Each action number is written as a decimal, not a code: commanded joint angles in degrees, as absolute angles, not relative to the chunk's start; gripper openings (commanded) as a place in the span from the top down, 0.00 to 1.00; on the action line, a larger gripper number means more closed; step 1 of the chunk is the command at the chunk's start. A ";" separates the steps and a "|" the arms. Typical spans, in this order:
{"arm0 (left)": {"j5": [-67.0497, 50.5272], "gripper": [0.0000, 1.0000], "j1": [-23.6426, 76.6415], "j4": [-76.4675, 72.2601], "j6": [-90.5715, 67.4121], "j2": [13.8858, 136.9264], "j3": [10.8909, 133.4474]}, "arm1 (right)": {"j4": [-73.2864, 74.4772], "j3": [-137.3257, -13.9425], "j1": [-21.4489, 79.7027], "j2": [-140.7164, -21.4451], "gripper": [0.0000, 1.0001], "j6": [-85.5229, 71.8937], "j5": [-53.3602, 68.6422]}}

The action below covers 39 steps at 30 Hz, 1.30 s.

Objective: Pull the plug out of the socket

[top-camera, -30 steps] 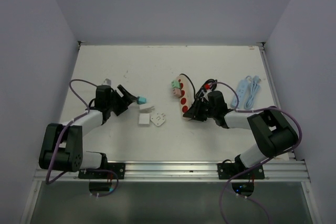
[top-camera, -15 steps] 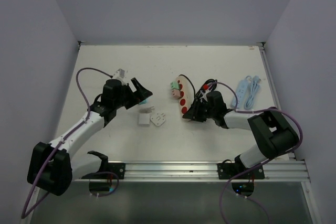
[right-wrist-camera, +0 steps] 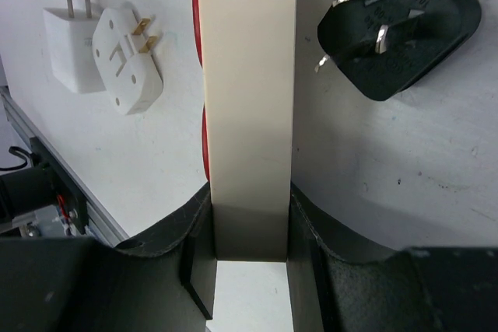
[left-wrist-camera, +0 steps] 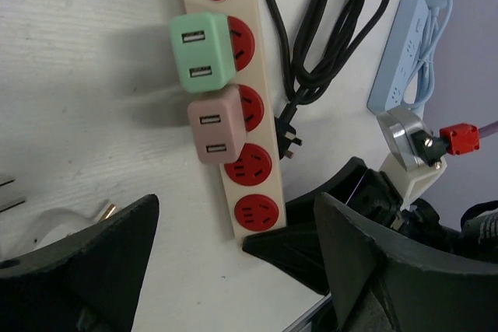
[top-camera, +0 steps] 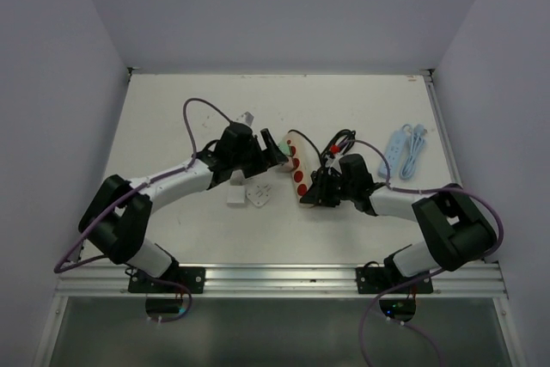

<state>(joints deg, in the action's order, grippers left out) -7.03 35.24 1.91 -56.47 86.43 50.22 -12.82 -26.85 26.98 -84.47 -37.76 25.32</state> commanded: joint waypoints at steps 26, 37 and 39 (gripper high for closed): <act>-6.33 0.69 38.50 -4.13 -62.40 103.01 58.63 | -4.92 -20.13 27.60 -82.97 0.97 -36.92 28.39; -8.44 1.00 38.58 -4.66 -61.52 100.99 56.16 | -5.37 -21.53 27.60 -79.37 0.32 -35.60 24.70; -9.31 1.00 38.58 -5.01 -61.44 100.20 55.29 | -5.27 -22.32 27.60 -78.93 0.31 -35.51 22.69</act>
<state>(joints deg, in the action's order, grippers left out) -7.33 38.17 -3.33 -62.41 102.63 56.75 -12.88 -22.72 27.62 -78.63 -38.15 30.15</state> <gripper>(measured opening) 0.355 0.678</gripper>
